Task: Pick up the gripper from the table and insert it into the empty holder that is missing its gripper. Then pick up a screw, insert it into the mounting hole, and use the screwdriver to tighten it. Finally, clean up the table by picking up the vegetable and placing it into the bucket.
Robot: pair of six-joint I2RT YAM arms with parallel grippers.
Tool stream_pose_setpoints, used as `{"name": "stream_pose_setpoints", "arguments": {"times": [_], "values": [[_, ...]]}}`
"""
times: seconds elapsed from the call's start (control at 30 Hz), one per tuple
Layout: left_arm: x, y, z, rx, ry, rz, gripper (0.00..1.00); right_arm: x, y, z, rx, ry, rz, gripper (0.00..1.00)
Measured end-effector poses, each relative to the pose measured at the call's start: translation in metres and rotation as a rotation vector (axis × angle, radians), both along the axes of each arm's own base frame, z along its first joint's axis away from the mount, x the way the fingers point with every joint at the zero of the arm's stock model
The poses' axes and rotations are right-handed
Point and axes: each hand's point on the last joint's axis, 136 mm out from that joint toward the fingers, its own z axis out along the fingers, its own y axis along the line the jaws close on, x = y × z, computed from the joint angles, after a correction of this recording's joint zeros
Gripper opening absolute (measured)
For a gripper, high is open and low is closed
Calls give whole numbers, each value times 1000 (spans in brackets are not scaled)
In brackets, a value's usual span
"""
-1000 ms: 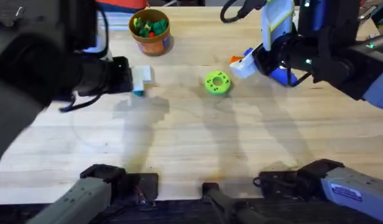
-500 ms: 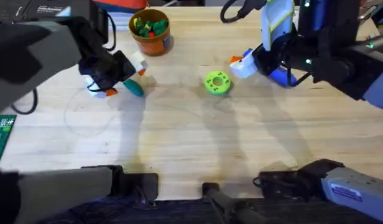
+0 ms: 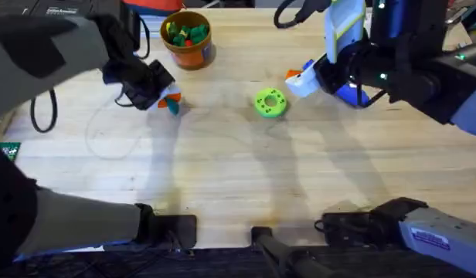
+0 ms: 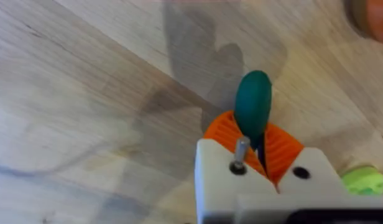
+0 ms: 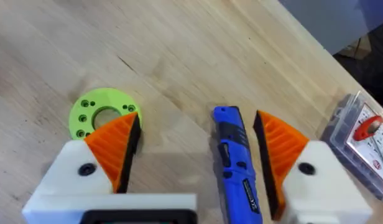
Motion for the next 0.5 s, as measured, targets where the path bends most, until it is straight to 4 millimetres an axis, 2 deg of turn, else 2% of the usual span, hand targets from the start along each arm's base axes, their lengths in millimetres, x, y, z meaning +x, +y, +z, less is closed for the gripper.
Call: {"name": "stream_pose_setpoints", "arguments": {"times": [0.03,0.07,0.27,0.37,0.5], "values": [[2,-1,7,-8,3,-2,17,0,0,0,0,0,0,994],[15,-3,35,-16,-25,-4,17,0,0,0,0,0,0,994],[65,-3,102,-19,-234,-10,17,0,0,0,0,0,0,994],[89,-5,125,-17,-362,-18,16,0,0,0,0,0,0,994],[115,-17,141,-19,-485,-47,16,0,0,0,0,0,0,993]]}}
